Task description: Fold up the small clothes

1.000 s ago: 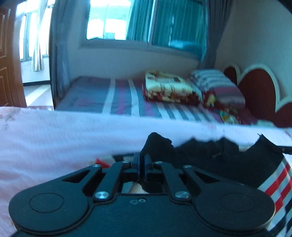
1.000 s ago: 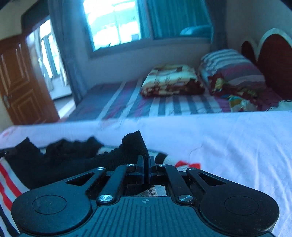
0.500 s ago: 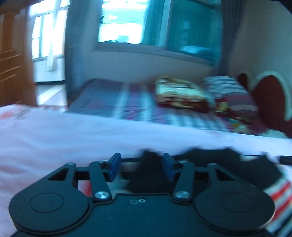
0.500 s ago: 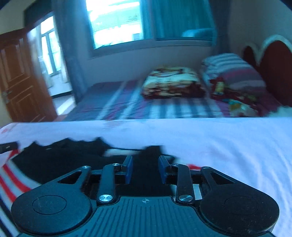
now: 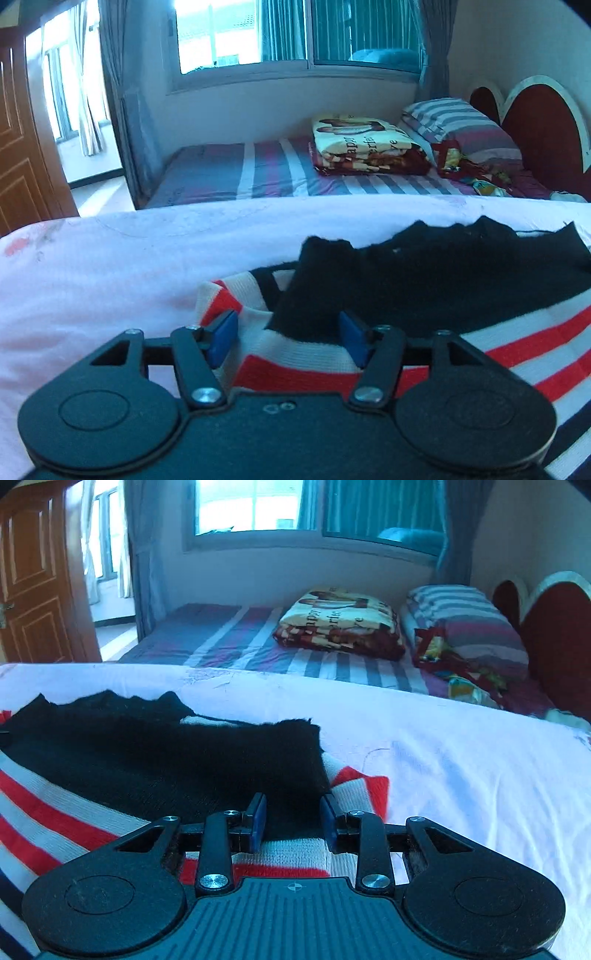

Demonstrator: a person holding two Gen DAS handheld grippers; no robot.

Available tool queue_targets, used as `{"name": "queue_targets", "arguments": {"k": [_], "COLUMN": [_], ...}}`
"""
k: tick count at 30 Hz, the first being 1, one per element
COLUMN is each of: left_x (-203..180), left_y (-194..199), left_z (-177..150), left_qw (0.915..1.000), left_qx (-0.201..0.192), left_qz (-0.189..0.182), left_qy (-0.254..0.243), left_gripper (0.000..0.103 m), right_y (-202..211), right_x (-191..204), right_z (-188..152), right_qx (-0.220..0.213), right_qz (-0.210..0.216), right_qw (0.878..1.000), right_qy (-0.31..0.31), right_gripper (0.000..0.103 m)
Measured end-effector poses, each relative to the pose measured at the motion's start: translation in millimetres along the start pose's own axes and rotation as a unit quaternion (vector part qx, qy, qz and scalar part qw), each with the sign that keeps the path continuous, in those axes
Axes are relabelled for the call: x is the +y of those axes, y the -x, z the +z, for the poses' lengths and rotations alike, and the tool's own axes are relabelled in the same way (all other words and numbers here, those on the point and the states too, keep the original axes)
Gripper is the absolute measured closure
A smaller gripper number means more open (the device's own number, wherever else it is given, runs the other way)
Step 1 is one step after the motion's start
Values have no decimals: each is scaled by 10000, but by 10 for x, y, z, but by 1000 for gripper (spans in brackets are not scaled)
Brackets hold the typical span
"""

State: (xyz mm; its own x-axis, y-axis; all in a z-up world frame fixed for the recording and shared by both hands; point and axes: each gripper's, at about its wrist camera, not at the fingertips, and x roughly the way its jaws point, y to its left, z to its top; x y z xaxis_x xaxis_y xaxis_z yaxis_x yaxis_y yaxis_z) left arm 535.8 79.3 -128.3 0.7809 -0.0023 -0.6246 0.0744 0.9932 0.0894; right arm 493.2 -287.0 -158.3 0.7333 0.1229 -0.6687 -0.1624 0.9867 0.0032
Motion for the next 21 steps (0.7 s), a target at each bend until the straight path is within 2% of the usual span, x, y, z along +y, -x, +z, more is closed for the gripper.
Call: {"name": "queue_targets", "arguments": {"k": [1, 3, 5, 8, 10, 12, 15, 16, 17, 19, 20, 21], "left_x": [-77, -279, -591, -1065, -1190, -1078, -619, -457, -339, -304, -369, -461], "left_y": [81, 315, 457, 471, 416, 358, 425, 443, 485, 578, 629, 692], "left_z": [32, 74, 58, -45, -144, -242, -355, -414, -460, -442, -416, -396], "left_qw": [9999, 9988, 9969, 9932, 9924, 9939, 9980, 9986, 9984, 9988, 9991, 9989], "left_qx": [-104, -440, -530, -406, -182, -118, -40, -22, -30, -46, -39, -66], "left_qz": [92, -213, -544, -902, -924, -787, -545, -490, -568, -497, -428, -445], "left_qy": [-62, -51, -218, -610, -795, -767, -314, -186, -43, -4, -65, -116], "left_gripper": [45, 45, 45, 44, 43, 39, 31, 31, 31, 32, 37, 37], "right_y": [100, 266, 348, 308, 292, 320, 426, 479, 523, 606, 653, 711], "right_x": [61, 239, 502, 888, 1022, 893, 397, 234, 141, 161, 208, 270], "right_z": [32, 44, 49, -32, -135, -198, -300, -352, -393, -382, -350, -322], "right_qx": [-90, -312, -244, -2, 45, 69, 174, 173, 187, 190, 122, 13], "right_qz": [-46, 244, 609, 949, 776, 589, 216, 206, 163, 98, 87, 206], "right_qw": [9999, 9992, 9974, 9932, 9919, 9935, 9989, 9994, 9995, 9991, 9993, 9994], "right_qy": [55, 102, 309, 678, 1006, 967, 372, 230, 197, 361, 336, 279], "right_gripper": [72, 72, 72, 72, 72, 72, 72, 72, 72, 72, 72, 72]}}
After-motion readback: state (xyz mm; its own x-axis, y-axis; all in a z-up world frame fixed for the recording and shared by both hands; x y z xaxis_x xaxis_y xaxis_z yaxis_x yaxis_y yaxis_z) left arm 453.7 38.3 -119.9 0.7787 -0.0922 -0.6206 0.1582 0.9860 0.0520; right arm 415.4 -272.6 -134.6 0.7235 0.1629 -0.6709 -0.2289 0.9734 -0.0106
